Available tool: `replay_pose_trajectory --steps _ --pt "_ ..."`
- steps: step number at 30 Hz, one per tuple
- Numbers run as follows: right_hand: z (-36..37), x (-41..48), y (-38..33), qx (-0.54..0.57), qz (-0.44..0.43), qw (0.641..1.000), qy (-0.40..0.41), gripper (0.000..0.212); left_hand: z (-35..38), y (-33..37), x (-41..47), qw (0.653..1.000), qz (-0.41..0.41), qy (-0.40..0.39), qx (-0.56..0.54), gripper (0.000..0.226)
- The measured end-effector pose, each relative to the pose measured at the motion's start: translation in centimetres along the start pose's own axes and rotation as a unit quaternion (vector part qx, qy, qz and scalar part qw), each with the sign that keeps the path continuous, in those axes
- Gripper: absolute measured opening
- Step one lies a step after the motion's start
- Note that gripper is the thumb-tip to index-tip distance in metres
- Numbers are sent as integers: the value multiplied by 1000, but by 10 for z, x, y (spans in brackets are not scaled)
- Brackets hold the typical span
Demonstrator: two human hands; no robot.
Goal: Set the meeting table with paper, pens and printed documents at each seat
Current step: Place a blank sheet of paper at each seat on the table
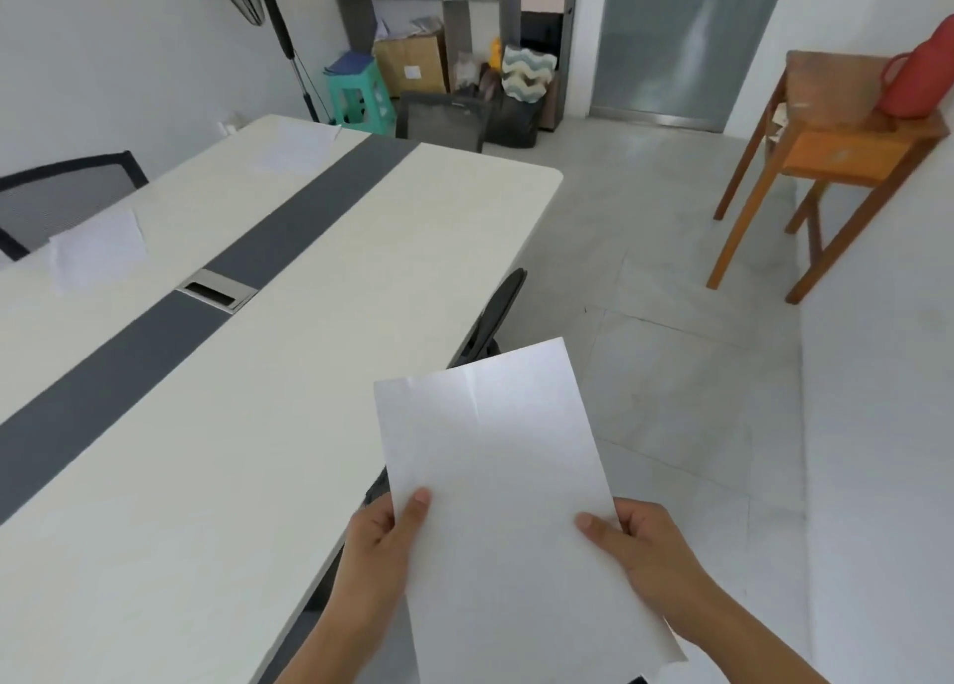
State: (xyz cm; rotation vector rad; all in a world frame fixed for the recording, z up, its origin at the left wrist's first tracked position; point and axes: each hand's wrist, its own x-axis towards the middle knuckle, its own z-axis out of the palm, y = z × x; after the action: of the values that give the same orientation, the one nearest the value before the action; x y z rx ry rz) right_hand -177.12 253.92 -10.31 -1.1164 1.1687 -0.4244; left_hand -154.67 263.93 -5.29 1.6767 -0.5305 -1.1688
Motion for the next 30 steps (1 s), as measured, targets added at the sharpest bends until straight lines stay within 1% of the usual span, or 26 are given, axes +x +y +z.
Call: replay_pose_trajectory --steps 2,5,9,14,19,22,23,25,26,30 --pt "-27 38 -24 -26 -7 1000 -10 20 16 16 22 999 8 40 19 39" --pt "-59 94 -60 -71 -27 997 -14 24 32 35 46 996 21 68 48 29" --pt "-70 174 -109 -125 -67 990 -24 31 40 43 57 991 21 127 33 21" --pt "-30 260 -161 -146 -93 982 -67 34 31 42 62 983 1 183 33 16" --pt "31 339 -194 -181 -119 972 -95 36 9 35 90 980 -20 194 39 13" --pt "60 382 -202 -213 -91 970 -81 39 -6 39 113 979 -26 199 32 12" --pt "69 396 -204 -226 -82 967 -79 36 -10 41 120 978 -24 204 33 11" --pt "87 420 -204 -258 -72 960 -77 24 -17 46 135 977 -14 211 38 10" --pt "95 434 -201 -273 -67 957 -74 22 -21 47 142 976 -8 214 41 10" --pt "115 482 -176 -338 -10 940 -50 30 -32 48 153 973 -27 223 42 8"
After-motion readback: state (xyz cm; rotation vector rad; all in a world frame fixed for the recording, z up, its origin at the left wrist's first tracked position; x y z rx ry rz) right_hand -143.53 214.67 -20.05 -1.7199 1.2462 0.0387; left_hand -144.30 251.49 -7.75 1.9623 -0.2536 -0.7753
